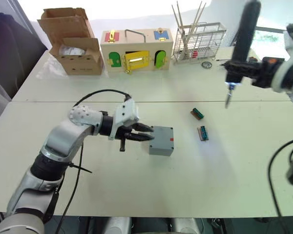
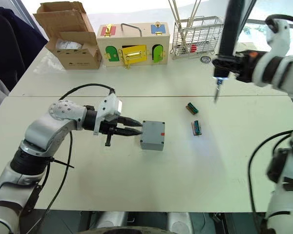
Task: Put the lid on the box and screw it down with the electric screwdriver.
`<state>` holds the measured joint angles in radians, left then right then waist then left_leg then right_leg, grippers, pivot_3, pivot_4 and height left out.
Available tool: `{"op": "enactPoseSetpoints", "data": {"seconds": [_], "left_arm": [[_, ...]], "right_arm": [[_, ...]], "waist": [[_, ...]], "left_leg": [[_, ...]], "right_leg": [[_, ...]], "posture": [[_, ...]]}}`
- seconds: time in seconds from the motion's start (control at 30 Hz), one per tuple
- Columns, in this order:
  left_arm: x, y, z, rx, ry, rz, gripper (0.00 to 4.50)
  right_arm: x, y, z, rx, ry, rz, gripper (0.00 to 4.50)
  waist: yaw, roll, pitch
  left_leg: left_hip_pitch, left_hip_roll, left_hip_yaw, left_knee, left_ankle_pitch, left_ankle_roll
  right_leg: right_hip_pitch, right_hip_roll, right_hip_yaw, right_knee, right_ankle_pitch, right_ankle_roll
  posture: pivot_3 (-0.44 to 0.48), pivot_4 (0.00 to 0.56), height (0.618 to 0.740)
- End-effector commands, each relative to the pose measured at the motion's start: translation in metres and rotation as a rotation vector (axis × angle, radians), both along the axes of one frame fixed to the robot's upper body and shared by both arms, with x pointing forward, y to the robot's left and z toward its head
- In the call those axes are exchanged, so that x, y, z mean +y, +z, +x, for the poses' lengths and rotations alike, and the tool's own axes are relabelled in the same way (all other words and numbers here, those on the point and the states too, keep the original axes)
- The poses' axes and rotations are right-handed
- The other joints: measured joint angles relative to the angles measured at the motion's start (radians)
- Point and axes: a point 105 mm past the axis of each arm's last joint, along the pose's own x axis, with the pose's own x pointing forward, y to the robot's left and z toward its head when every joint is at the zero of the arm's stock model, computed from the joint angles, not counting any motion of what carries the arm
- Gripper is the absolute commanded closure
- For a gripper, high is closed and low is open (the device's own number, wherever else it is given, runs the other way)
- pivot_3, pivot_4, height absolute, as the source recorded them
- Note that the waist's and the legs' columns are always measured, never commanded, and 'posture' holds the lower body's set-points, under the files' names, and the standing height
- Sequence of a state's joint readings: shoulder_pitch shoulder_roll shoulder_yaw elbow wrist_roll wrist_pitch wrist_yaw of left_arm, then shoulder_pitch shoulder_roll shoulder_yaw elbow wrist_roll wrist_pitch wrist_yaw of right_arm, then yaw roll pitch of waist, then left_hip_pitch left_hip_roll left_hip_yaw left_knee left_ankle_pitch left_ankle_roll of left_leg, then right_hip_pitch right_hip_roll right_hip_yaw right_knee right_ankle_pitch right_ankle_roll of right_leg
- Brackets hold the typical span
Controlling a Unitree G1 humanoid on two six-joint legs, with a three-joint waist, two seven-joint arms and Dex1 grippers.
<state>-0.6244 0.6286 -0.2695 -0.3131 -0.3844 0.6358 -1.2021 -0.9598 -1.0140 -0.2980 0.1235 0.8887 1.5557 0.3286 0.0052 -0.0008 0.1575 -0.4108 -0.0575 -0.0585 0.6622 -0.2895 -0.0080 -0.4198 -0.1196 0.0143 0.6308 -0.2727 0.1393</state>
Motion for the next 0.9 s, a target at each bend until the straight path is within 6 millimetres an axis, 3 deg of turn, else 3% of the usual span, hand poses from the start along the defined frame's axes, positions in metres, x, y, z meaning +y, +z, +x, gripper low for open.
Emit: {"op": "enactPoseSetpoints", "data": {"seconds": [0.03,0.1,0.23,0.33,0.9], "left_arm": [[-0.01,0.014,-0.011,-0.093,-0.079,-0.004,3.42],[-0.014,0.014,-0.014,-0.115,-0.091,-0.003,3.42],[-0.02,0.007,-0.025,-0.078,-0.132,-0.015,3.42],[-0.02,0.002,-0.029,-0.064,-0.137,-0.01,3.42],[-0.027,-0.01,-0.026,-0.076,-0.088,-0.01,3.42]], "right_arm": [[-0.027,-0.034,-0.014,0.217,-0.038,0.006,2.63],[-0.036,-0.057,-0.023,0.343,-0.044,0.038,2.63],[-0.049,-0.086,-0.021,0.485,-0.123,0.109,2.63],[-0.046,-0.102,-0.021,0.555,-0.119,0.098,2.63],[-0.033,-0.132,-0.013,0.641,-0.066,-0.001,2.63]], "waist": [[0.002,0.0,0.001],[0.001,0.0,0.002],[-0.021,0.007,0.007],[-0.026,0.007,0.007],[-0.017,0.007,0.007]], "left_leg": [[0.0,0.0,0.001,0.001,0.0,0.0],[0.0,0.0,0.002,0.003,-0.003,0.006],[0.0,0.0,0.005,0.005,-0.003,0.007],[0.002,0.001,0.005,0.004,-0.003,0.007],[0.0,0.0,0.004,0.005,0.0,0.002]], "right_leg": [[0.0,0.0,0.0,0.0,0.0,0.0],[0.001,0.0,0.001,0.001,0.0,0.0],[0.001,0.0,0.004,0.002,0.003,0.001],[0.0,0.001,0.004,0.002,0.003,0.001],[-0.001,0.001,0.003,0.003,0.003,0.001]], "posture": [[0.0,0.15,0.731],[0.0,0.15,0.731],[0.0,0.15,0.731],[0.0,0.15,0.731],[0.0,0.15,0.731]]}}
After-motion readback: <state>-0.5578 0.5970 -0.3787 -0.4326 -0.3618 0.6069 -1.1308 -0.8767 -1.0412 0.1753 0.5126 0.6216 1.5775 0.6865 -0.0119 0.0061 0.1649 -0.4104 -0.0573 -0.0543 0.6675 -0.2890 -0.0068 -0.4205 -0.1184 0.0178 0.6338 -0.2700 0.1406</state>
